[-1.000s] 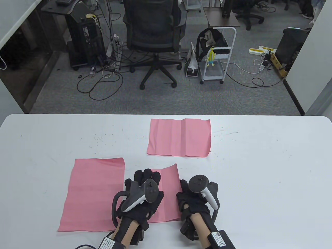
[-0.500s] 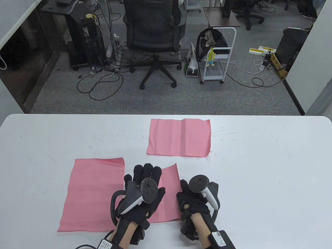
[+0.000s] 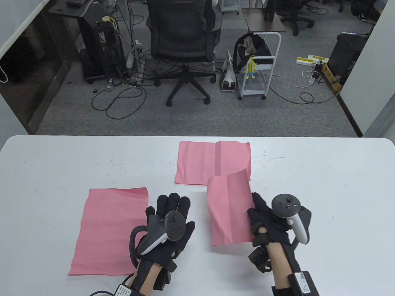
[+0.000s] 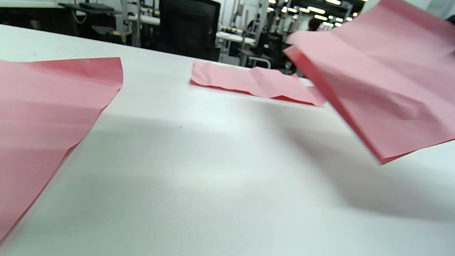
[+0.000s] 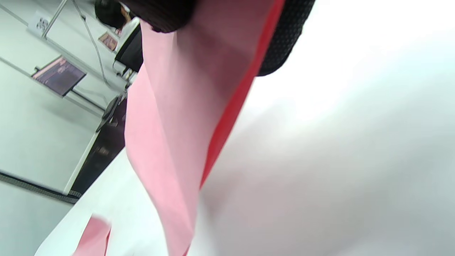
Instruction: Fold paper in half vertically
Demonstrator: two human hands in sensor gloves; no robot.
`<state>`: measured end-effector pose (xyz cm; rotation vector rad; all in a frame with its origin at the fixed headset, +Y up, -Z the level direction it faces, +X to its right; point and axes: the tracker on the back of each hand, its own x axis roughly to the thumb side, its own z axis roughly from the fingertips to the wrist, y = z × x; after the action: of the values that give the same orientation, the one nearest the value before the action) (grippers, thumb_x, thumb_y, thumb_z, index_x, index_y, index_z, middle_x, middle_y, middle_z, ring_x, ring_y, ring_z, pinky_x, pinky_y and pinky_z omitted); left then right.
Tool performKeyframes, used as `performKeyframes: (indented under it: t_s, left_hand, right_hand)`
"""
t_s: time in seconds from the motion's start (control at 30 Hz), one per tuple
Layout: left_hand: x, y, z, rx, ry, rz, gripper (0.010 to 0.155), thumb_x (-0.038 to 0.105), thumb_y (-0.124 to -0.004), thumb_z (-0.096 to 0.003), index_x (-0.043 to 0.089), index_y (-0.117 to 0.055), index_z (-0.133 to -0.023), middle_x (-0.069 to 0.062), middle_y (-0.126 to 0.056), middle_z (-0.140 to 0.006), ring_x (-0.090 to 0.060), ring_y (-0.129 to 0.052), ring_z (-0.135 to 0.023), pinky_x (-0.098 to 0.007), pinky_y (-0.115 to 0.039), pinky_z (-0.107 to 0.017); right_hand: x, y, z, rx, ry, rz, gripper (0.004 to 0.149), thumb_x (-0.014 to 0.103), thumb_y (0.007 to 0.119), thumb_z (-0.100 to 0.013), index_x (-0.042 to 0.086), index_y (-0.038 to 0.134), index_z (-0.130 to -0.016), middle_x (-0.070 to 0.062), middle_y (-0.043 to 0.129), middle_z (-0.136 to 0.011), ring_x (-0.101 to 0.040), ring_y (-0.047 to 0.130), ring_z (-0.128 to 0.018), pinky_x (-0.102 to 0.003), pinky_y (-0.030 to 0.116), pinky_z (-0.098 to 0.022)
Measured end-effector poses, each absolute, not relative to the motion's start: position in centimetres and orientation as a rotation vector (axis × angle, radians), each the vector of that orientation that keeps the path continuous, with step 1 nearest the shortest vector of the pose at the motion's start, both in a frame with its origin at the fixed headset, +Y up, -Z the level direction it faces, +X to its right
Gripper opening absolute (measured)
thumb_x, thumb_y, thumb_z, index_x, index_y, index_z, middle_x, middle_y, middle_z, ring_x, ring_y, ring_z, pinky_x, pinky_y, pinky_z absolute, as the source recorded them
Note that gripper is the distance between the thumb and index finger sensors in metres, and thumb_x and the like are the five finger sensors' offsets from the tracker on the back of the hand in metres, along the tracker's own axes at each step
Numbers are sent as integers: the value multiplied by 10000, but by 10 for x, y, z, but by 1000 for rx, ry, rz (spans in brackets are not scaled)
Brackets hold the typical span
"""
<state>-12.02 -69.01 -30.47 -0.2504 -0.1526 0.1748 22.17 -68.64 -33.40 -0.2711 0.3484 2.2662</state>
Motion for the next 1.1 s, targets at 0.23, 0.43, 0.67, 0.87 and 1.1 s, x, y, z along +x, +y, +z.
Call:
performKeyframes:
  t_s: [0.23, 0.43, 0.67, 0.87, 1.1]
  left_hand:
    - [-121, -690, -305, -248, -151, 170, 773, 673, -403, -536, 414, -29, -1161, 54, 24, -1277, -316, 7, -1183, -649, -162, -846]
    - [-121, -690, -305, -245, -147, 164, 773, 672, -403, -537, 413, -28, -1161, 52, 22, -1277, -317, 2, -1183, -649, -165, -846]
    - [-122, -690, -305, -249, -139, 156, 773, 672, -403, -537, 414, -28, -1161, 52, 22, -1278, -318, 3, -1183, -650, -166, -846]
    - [-122, -690, -306, -254, -132, 150, 773, 673, -402, -537, 412, -30, -1162, 52, 21, -1277, -317, 2, -1183, -649, -165, -846]
    - [-122, -690, -306, -260, -132, 150, 773, 673, -403, -537, 413, -30, -1162, 53, 21, -1278, -315, 4, -1184, -649, -164, -846]
  right_hand:
    - [316, -678, -313, -517, 327, 2293, 556, 290, 773, -500, 294, 568, -1016, 44, 891, -836, -125, 1012, -563, -365, 853, -449]
    - [365, -695, -302, -667, 385, 2309, 556, 282, 774, -501, 293, 568, -1018, 36, 889, -839, -145, 1003, -579, -386, 840, -468]
    - [392, -726, -303, -816, 464, 2451, 564, 287, 768, -503, 300, 549, -1022, 43, 875, -851, -145, 991, -603, -395, 827, -494]
    - [400, -751, -308, -932, 514, 2461, 604, 302, 764, -503, 287, 488, -1041, 39, 836, -888, -147, 966, -645, -400, 807, -527]
    - [400, -753, -309, -1097, 527, 2557, 686, 438, 723, -500, 290, 372, -1070, 0, 675, -1038, -231, 844, -838, -462, 709, -644]
